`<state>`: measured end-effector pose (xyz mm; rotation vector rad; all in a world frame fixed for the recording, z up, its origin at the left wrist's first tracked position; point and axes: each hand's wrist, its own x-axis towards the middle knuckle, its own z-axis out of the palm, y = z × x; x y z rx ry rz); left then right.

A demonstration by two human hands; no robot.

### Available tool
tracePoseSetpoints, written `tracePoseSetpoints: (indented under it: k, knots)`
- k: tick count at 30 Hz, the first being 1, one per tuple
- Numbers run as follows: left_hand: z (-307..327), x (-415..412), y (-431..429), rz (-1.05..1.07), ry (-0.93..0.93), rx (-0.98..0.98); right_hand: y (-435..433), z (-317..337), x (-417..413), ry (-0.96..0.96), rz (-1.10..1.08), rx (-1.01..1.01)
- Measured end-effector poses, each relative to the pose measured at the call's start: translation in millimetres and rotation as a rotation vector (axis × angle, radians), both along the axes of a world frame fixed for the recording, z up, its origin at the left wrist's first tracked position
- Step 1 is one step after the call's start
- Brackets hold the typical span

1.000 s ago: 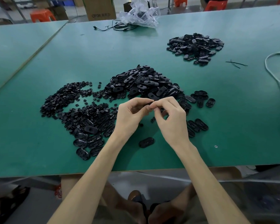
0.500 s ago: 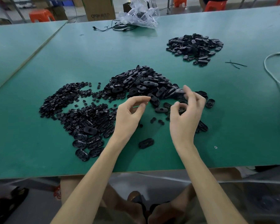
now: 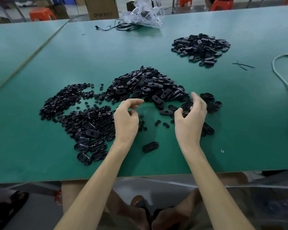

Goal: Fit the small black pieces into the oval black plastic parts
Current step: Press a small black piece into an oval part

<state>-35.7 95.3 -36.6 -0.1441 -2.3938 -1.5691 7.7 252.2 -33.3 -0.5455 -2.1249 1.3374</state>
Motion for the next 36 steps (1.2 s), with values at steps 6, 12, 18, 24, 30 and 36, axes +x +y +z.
tracePoseSetpoints:
  k: [6, 12, 18, 24, 30, 36]
  knots:
    - [4, 3, 2, 0.026, -0.037, -0.081, -9, -8, 0, -0.2, 0.116, 0.543]
    - [2, 3, 9, 0.065, -0.093, -0.394, -11, -10, 0, -0.269, 0.088, 0.651]
    - [-1, 2, 9, 0.079, -0.097, -0.446, -10, -8, 0, -0.28, 0.088, 0.619]
    - [-3, 2, 11, 0.038, -0.056, -0.483, -10, -9, 0, -0.252, 0.082, 0.611]
    - [-5, 1, 13, -0.038, -0.027, -0.51, -10, -9, 0, -0.215, 0.088, 0.597]
    - [1, 5, 11, -0.164, -0.028, -0.064, -14, -2, 3, -0.015, 0.174, 0.417]
